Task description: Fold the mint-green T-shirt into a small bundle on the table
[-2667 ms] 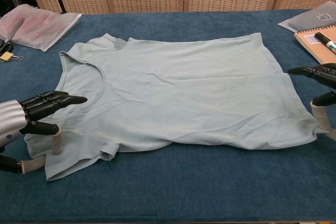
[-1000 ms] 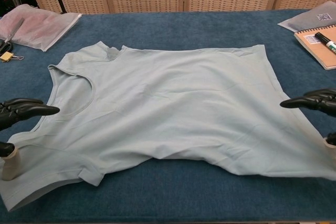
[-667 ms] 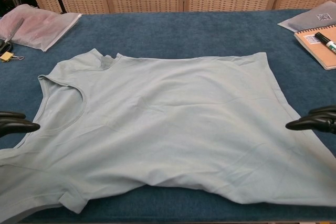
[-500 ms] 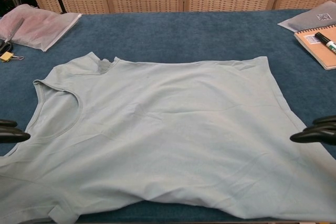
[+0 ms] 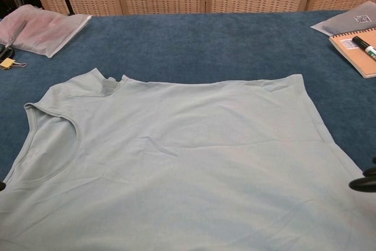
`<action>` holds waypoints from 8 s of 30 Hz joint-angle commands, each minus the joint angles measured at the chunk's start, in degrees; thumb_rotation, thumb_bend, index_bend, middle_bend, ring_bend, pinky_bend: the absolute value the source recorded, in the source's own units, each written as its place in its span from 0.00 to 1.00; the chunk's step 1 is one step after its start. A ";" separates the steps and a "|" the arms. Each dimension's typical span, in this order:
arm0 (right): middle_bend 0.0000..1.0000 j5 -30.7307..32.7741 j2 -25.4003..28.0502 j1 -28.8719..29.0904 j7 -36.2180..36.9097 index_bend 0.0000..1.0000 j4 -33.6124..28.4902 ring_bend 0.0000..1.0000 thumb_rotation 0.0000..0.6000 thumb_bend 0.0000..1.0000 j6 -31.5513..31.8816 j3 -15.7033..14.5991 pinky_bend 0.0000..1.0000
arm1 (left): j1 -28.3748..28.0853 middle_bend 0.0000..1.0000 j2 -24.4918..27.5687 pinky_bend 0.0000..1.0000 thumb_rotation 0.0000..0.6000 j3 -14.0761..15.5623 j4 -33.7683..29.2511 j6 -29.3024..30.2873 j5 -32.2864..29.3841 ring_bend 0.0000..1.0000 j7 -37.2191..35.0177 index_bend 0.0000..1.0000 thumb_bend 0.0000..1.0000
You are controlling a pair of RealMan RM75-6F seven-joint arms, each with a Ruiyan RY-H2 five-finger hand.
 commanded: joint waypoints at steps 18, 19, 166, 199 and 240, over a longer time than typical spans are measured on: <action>0.05 3.76 0.06 0.25 2.86 0.68 -0.52 0.00 1.00 0.67 -1.05 2.24 0.04 | -0.67 0.00 -0.10 0.00 1.00 -3.40 -1.31 -0.14 -2.69 0.00 -2.49 0.72 0.51; 0.05 4.64 0.20 0.48 3.56 0.68 -0.80 0.00 1.00 0.67 -1.16 2.77 0.04 | -1.07 0.00 0.16 0.00 1.00 -4.01 -2.14 -0.60 -3.42 0.00 -2.88 0.72 0.51; 0.00 38.08 2.42 2.12 0.53 0.00 -6.22 0.00 1.00 0.00 -12.24 25.99 0.04 | -20.18 0.00 6.71 0.00 1.00 -32.05 -20.45 -52.55 -41.80 0.00 0.80 0.00 0.00; 0.00 38.99 2.17 1.31 -1.66 0.00 -6.77 0.00 1.00 0.00 -12.78 27.50 0.04 | -22.20 0.00 -5.35 0.00 1.00 -13.02 28.21 -24.84 -11.21 0.00 10.17 0.10 0.08; 0.00 38.94 2.35 0.91 -1.60 0.00 -6.80 0.00 1.00 0.00 -13.13 27.98 0.04 | -20.18 0.00 -9.60 0.00 1.00 -9.10 31.39 -28.63 -14.22 0.00 4.46 0.26 0.19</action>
